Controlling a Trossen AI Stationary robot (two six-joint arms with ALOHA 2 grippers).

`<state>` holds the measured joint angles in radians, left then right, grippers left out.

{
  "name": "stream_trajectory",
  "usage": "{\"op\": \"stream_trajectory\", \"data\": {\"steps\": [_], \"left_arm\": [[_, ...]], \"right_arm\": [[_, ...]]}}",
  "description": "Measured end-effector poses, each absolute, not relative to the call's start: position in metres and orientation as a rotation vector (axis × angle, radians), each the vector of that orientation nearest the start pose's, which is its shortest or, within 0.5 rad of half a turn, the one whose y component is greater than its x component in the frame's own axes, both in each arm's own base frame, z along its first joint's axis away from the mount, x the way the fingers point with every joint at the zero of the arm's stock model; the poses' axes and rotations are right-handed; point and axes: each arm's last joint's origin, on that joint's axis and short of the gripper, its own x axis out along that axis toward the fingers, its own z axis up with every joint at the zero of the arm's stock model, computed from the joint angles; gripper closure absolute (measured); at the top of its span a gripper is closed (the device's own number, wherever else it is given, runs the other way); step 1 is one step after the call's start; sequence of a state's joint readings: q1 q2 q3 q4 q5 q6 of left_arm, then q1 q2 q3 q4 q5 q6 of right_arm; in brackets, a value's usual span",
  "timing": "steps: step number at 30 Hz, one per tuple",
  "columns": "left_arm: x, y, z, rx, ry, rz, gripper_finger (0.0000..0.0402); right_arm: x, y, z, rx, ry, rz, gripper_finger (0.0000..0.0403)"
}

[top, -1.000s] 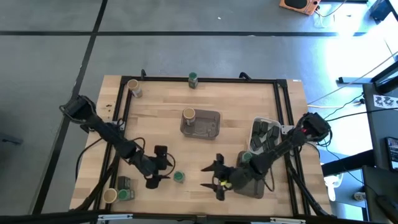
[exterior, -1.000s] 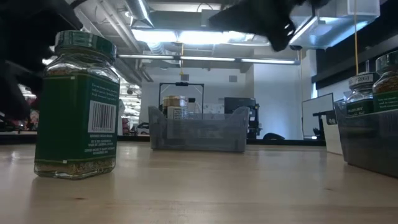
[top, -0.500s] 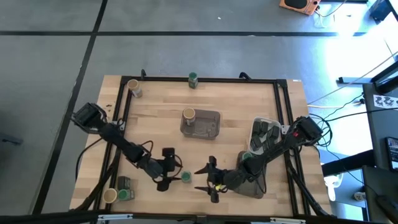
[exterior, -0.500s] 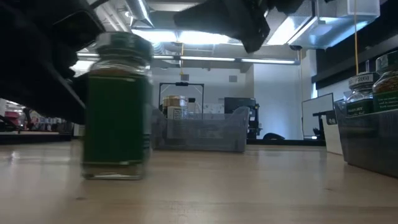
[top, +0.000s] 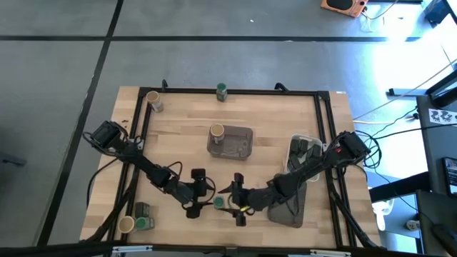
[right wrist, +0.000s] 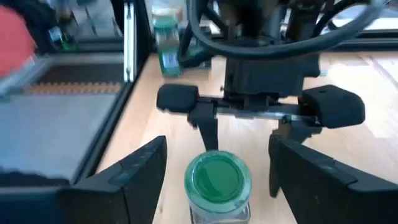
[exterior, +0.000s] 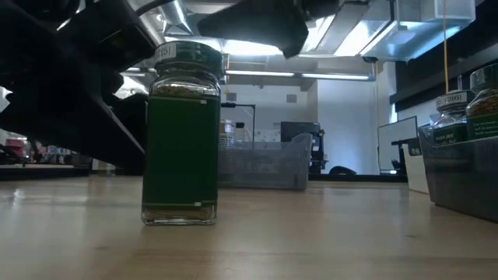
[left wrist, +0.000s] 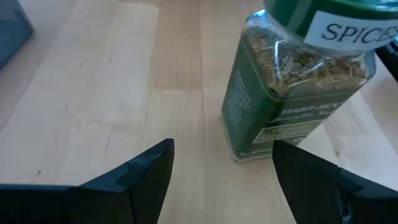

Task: Sort spices by type
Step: Put back all the green seasoning bottles into the bottom black bin

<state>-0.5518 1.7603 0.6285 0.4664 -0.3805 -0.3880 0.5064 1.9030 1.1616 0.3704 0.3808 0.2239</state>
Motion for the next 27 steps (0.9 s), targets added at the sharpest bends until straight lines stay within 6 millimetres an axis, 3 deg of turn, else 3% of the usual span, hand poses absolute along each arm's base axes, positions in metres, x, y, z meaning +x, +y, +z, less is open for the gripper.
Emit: {"op": "stream_trajectory", "data": {"steps": [7,11,18,27], "left_arm": [[0.263,-0.149,0.108,-0.073,0.619,-0.047,0.0133],[0.263,-0.149,0.108,-0.074,0.619,-0.047,0.0133],[0.263,-0.149,0.107,-0.073,0.625,-0.041,0.0133],[0.263,-0.149,0.107,-0.074,0.625,-0.042,0.0133]], "right_arm": [[0.383,0.191,0.230,-0.025,0.492,0.062,0.0123],[0.392,0.191,0.236,-0.018,0.523,0.098,0.0123],[0.414,0.198,0.217,-0.034,0.620,0.116,0.0123],[0.414,0.197,0.209,-0.078,0.707,0.078,0.0123]]}}
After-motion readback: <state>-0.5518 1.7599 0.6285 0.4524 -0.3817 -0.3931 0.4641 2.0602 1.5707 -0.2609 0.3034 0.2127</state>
